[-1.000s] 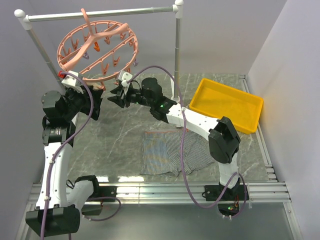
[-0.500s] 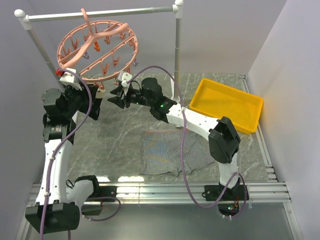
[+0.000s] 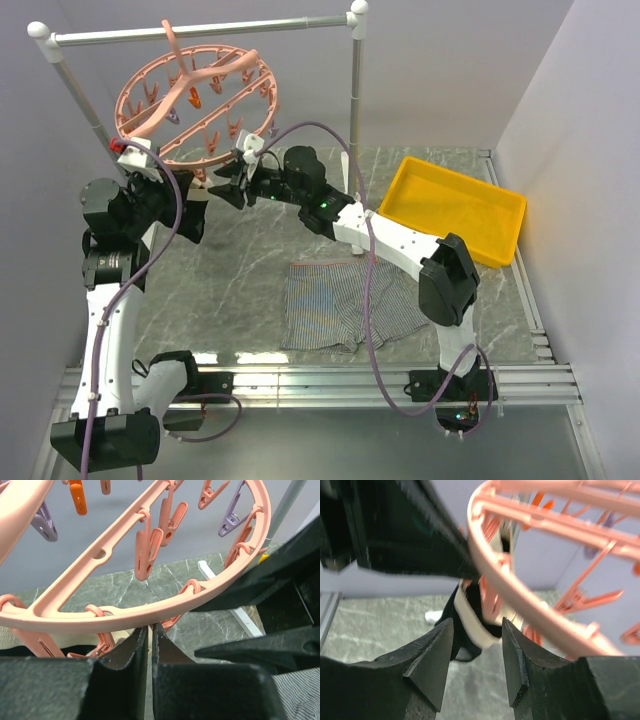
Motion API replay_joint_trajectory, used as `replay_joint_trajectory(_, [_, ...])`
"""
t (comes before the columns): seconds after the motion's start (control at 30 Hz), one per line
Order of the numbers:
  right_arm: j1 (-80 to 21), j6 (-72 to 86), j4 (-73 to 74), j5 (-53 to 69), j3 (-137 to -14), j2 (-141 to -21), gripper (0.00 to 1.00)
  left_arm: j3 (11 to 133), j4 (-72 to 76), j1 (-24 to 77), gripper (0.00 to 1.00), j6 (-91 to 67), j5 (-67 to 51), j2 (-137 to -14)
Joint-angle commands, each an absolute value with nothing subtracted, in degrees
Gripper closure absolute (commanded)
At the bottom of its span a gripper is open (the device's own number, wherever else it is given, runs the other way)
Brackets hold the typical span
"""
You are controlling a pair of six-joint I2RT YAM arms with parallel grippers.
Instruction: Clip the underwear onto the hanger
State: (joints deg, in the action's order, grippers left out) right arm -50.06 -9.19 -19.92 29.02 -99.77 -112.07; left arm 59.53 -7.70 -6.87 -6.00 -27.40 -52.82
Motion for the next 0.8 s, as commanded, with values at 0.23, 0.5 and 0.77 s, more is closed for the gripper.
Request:
replay_joint_trajectory(0.23, [-49.9,-6.9,-22.1,29.8,-105.6,-115.0,0.47,62.6,-12.3,-6.6,0.93,-6.1,-31.3,-50.9])
replay_joint_trajectory(0.5, [-50.0,-6.1,-22.7,30.0,-106.3,-115.8,0.46,61.4,-13.6,-6.6,0.94,-7.0,-32.8,-49.9])
replay_joint_trajectory(0.77, [-50.2,-6.0,-22.8,28.9,-107.1,-117.2,0.47,61.2,-13.8,-6.7,0.94,-7.5,-33.2,-49.8])
